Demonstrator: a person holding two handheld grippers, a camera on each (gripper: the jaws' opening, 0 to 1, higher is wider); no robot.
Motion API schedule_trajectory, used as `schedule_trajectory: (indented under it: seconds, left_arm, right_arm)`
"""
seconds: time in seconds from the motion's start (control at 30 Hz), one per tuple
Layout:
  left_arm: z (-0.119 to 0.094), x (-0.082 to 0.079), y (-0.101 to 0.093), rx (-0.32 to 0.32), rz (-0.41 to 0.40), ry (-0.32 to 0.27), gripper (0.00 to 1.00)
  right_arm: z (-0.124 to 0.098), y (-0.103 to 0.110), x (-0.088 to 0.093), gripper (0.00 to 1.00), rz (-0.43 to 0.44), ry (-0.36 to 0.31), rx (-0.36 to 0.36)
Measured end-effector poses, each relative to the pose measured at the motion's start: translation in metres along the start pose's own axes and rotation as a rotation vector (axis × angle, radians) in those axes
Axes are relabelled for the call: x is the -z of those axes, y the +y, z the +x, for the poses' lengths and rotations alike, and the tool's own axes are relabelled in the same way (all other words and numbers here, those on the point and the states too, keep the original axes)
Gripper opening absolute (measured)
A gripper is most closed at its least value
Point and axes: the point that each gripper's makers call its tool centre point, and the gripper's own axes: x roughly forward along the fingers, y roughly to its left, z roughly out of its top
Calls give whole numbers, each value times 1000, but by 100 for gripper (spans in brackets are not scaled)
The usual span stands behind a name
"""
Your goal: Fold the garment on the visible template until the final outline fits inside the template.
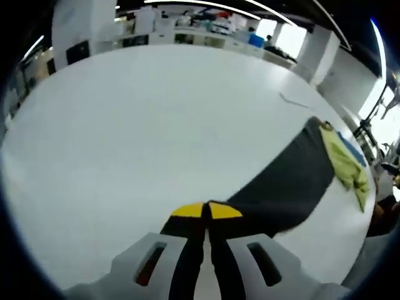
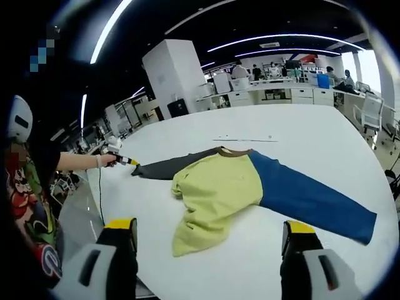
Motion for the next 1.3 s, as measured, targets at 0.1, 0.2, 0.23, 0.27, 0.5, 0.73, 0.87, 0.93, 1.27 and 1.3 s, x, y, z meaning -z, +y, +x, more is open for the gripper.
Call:
schedule_trajectory:
  seconds: [0.1,0.2,0.23,0.27,0.5,0.73,0.87,0.93,1.27,1.3]
  left_arm:
    - [4,2,-2,-2,23,18,0]
    - [3,2,-3,1,30,21,0]
    - [2,4,-2,1,30,25,0]
    - [2,4,-1,0,30,26,0]
    - [-12,21,3,0,13,50,0]
    - [-14,27,2,-2,6,56,0]
    - [-13,27,3,-6,7,59,0]
    - [-13,26,2,-5,17,54,0]
    - [-16,14,5,-19,61,-33,35]
    - [-17,13,5,-22,60,-38,38]
  right_arm:
    - [1,0,0,97,2,1,2]
    - [2,1,0,97,2,1,0]
    - [3,2,0,97,2,0,-2]
    - [4,2,-1,97,2,-2,-4]
    - [11,7,0,97,-4,2,-22]
    - [14,11,0,97,-5,4,-36]
    - [12,11,-1,97,-6,0,-36]
    - [11,11,-1,97,-4,-1,-33]
    - [9,11,4,97,5,5,-27]
    - [10,12,4,97,5,5,-28]
